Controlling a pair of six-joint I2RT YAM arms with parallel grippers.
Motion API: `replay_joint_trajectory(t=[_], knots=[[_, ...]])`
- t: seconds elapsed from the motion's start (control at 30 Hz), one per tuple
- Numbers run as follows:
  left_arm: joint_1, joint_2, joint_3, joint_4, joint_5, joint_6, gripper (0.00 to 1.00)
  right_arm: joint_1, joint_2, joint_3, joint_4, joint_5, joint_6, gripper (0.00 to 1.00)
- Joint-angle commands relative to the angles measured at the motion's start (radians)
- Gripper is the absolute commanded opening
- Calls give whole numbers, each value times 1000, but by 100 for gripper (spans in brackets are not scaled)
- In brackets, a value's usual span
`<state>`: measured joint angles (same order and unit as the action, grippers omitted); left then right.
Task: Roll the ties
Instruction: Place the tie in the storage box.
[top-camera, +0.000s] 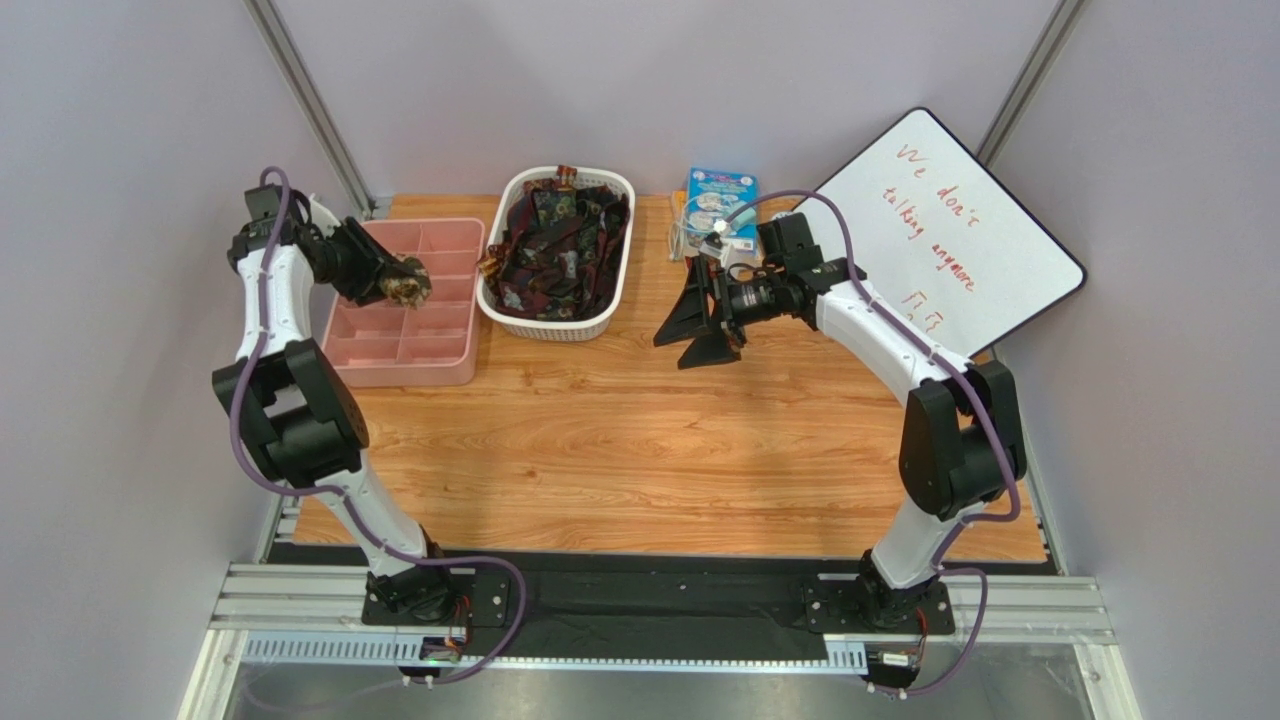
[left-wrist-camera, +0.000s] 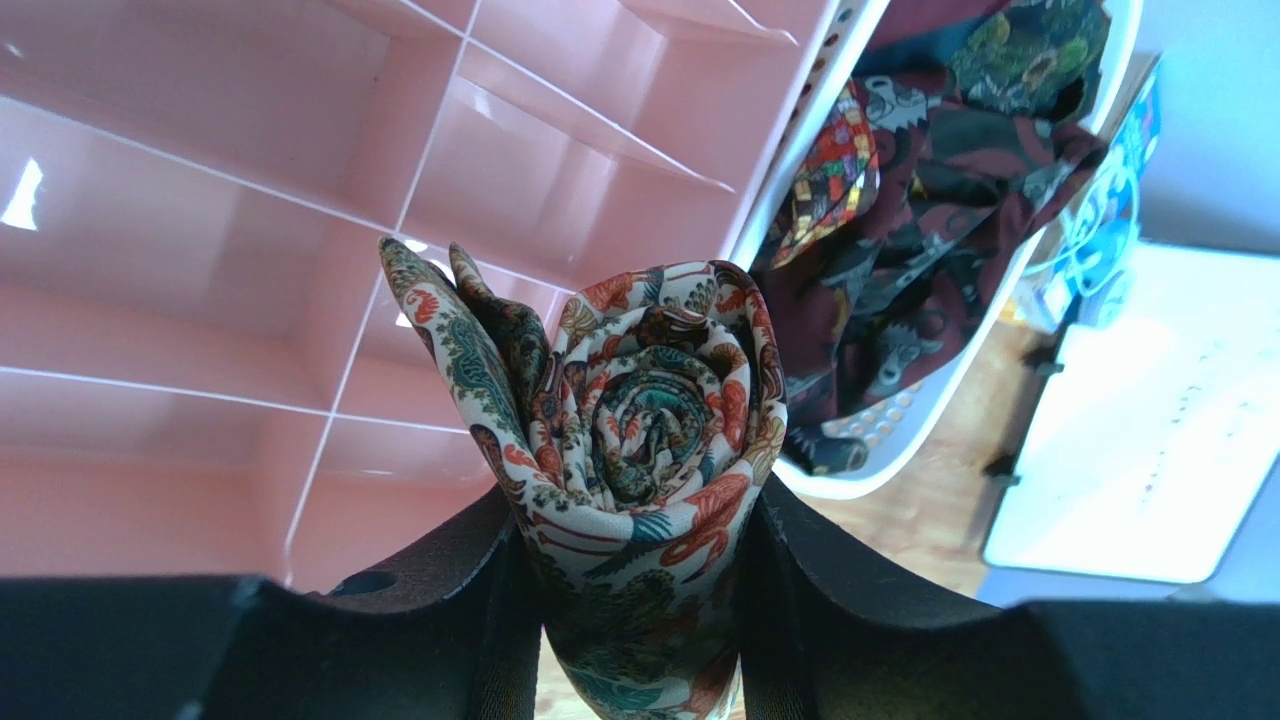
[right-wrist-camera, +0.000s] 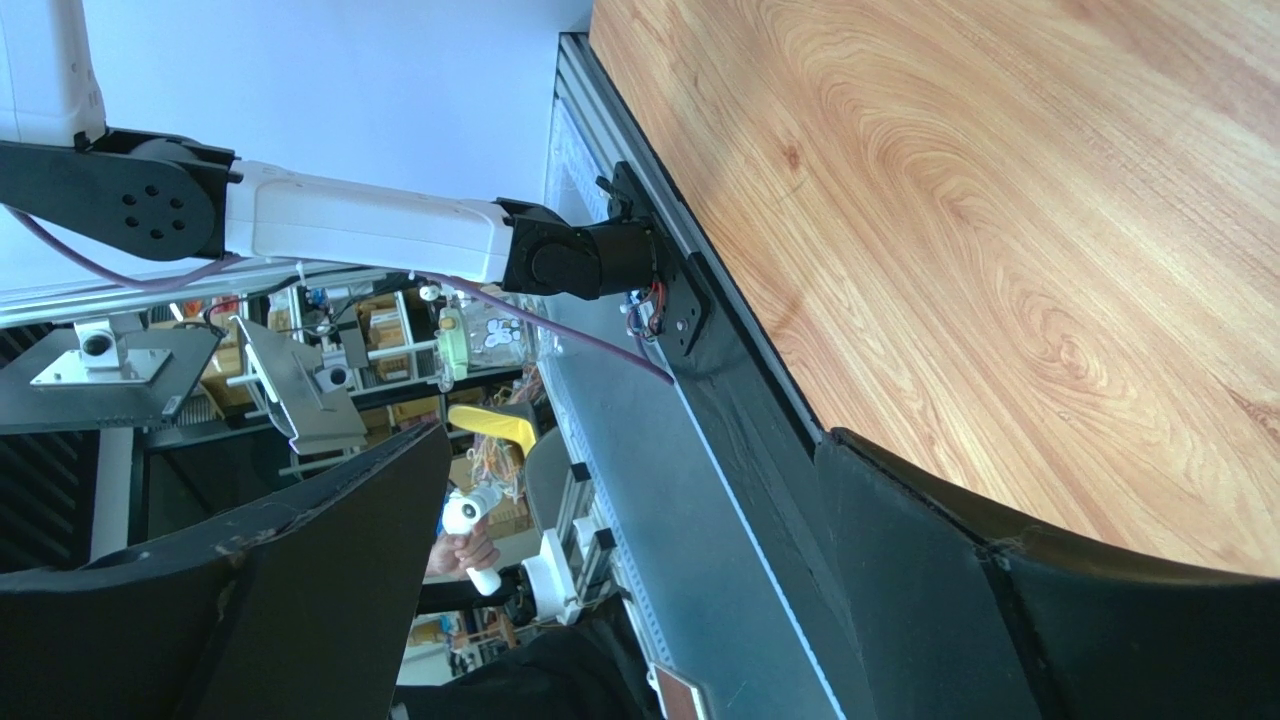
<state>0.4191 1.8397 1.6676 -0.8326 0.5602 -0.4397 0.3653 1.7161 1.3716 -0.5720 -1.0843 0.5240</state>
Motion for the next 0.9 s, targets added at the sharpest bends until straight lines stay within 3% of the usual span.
replay_joint_trajectory(t=[0.0,0.2,0.47,0.83,0.87], knots=[[1,-39,-34,85,-31,-174,0,-3,8,27,-5,-23,-19,100],[30,-102,-144,232,-109,-251,0,-3,17,29,-9,-28,-19,100],[95,-102,-189,342,-88,-333,0,-5,17,26,-22,-31,-35,100],[139,-102,-247,283,-158,-381,0,-6,43,43,-29,-37,-35,100],[139,-97,-243,235,-213,-387,0,-6,43,41,-29,-37,-38,100]])
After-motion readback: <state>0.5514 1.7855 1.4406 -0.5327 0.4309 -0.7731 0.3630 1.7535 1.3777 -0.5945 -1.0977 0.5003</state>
